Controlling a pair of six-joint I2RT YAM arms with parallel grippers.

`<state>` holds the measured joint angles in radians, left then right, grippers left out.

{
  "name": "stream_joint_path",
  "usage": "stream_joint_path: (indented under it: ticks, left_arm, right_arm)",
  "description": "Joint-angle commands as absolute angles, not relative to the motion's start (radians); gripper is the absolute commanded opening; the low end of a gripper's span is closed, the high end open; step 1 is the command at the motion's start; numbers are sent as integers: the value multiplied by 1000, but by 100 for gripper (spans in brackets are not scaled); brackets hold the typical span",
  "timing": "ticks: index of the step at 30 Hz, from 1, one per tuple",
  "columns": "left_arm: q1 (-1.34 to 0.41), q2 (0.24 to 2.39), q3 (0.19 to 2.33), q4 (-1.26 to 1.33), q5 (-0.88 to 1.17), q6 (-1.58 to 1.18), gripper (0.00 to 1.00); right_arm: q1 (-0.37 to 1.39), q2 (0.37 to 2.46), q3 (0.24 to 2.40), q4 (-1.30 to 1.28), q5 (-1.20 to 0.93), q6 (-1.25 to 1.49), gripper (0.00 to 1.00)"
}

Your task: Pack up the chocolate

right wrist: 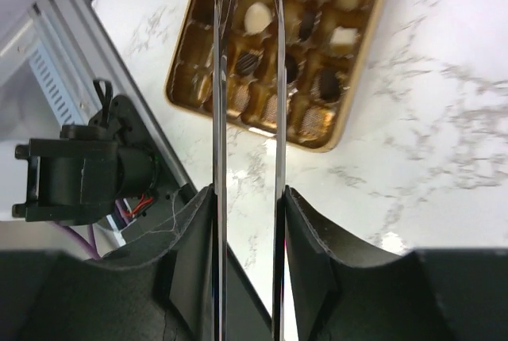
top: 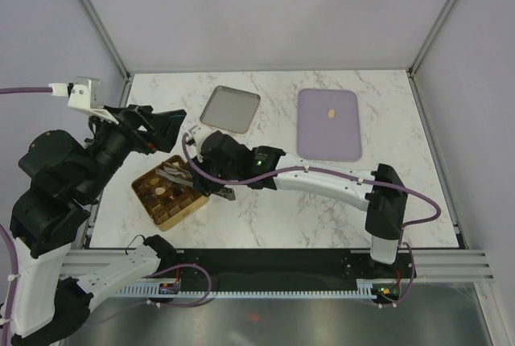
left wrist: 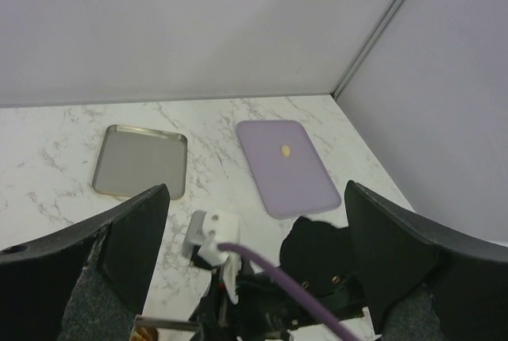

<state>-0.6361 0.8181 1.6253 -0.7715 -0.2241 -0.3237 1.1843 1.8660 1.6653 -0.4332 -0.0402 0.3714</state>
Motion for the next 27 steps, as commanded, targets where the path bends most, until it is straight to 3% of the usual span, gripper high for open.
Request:
stream_joint_path:
  ticks: [1, 15, 27]
  left_arm:
    - [-635, 830, 1603, -761, -183, -310, 100]
    - [-634, 828, 1534, -770, -158, -310, 100]
    - [-634, 836, 1493, -767, -138, -328, 100]
  right_arm:
    - [1115, 1770, 1640, -443, 25, 362, 46]
    - [688, 1557, 1385, -551, 158, 351, 45]
    - [413, 1598, 1319, -609, 288, 373, 46]
